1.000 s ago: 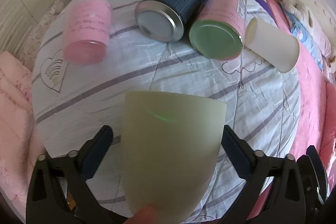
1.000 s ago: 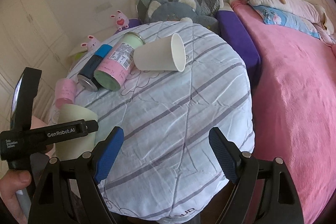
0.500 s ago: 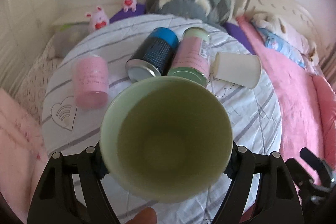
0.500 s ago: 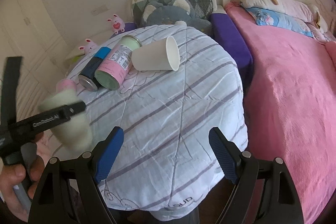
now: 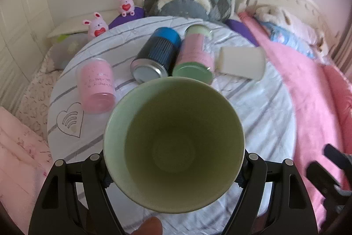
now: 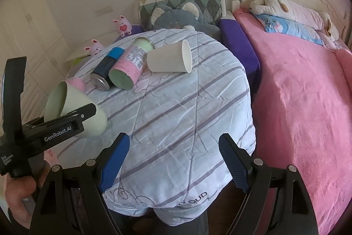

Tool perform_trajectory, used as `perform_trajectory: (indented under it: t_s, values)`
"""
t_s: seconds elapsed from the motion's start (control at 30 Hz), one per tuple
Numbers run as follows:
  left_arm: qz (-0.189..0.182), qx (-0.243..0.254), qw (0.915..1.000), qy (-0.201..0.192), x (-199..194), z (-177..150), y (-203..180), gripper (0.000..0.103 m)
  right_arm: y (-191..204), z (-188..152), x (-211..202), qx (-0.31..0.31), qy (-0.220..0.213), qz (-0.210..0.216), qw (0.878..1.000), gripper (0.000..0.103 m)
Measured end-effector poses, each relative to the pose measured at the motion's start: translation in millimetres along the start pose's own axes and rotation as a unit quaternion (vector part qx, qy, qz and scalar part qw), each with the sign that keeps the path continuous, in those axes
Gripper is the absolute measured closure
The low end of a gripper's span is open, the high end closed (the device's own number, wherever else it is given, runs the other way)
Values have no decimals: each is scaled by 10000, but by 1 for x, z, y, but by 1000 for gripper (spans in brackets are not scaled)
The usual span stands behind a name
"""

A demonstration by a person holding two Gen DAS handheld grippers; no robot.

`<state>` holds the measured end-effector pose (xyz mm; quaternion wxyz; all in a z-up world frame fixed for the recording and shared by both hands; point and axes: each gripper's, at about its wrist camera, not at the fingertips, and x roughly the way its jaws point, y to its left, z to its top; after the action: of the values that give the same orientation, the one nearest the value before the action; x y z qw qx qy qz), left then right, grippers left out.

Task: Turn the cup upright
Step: 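Rotate the green cup mouth up with the left tool and lower it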

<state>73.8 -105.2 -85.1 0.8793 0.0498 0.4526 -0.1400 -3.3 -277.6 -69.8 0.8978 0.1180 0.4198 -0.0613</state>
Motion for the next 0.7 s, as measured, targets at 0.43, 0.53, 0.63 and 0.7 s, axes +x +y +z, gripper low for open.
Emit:
perform_trajectory:
  t_s: [0.43,0.53,0.63,0.7]
  values:
    - [95,238,9996,121,5,-7,-7,1,4,-4,-13,24,-83,-70,9999,19]
    - [49,245,9996,152,3,-5,-6,0,5,-4,-13,25,-83,-74,9999,19]
    - [87,276,9995,126,-2,-6,-5,0,5,-4,-15,28,-106,-78,9999,19]
    - [81,317,9994,59,-8,-6,-5,0,6,-4,-18,39,-156,-92,9998,19]
